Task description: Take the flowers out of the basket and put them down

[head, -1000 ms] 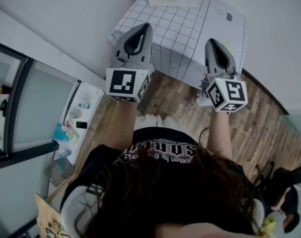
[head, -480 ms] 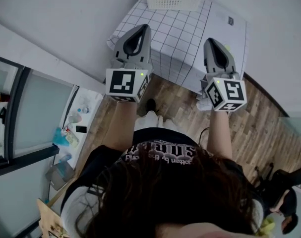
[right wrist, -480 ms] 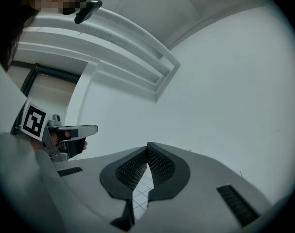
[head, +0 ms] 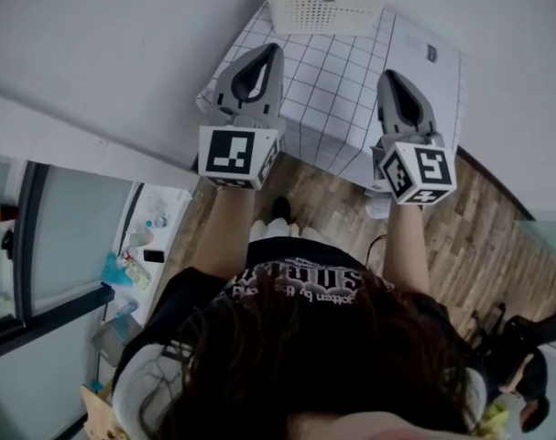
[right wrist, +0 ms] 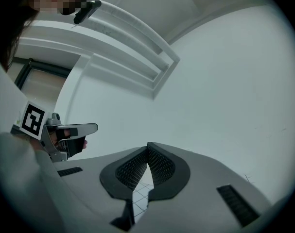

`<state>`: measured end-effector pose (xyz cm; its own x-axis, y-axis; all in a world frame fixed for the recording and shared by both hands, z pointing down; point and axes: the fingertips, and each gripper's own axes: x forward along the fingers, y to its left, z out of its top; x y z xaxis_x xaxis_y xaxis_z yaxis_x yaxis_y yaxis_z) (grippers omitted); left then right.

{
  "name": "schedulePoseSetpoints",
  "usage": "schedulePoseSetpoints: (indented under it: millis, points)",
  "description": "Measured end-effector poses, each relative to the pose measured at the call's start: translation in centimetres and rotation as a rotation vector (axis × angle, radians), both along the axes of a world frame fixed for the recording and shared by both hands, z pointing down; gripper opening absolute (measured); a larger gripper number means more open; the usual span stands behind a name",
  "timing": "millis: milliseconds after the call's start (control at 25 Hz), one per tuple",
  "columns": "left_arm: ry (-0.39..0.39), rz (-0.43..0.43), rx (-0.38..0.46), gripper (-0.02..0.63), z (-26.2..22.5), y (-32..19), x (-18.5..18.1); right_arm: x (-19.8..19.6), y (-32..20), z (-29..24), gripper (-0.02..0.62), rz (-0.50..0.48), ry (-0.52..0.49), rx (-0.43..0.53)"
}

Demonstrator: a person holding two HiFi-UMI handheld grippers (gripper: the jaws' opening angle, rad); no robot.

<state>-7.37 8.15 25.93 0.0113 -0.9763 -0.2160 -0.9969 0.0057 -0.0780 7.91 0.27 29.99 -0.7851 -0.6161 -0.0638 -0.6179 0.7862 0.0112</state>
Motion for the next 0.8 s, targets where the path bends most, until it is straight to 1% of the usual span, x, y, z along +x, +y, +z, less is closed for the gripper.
schedulePoseSetpoints:
  millis: [160, 360, 480, 720, 800]
  points:
    - [0.034, 0.018, 0.021, 0.003, -0.2, -2.0, -1.8, -1.7, -2.0, 0.1, 0.023, 0.012, 0.004, -0.003]
    - [0.015, 0.02, -0.006, 0.002, 0.6, -4.1, -4.1, -4.0, -3.9, 0.3, 0.023, 0.013, 0.015, -0.011]
    - [0.03, 0.033, -0.003, 0.002, 0.5, -5.4, -5.1, -5.2, -5.1, 0.3, 0.023, 0.02, 0.019, -0.012]
    - [0.001, 0.041, -0.011, 0.002, 0.6, -7.7, -7.3, -7.4, -7.2, 0.0, 0.023, 0.034, 0.019, -0.005]
    - [0.006, 0.051, -0.004, 0.002, 0.4, -8.4, -7.7, -8.0, -7.9, -0.1, 0.023, 0.037, 0.02, -0.003]
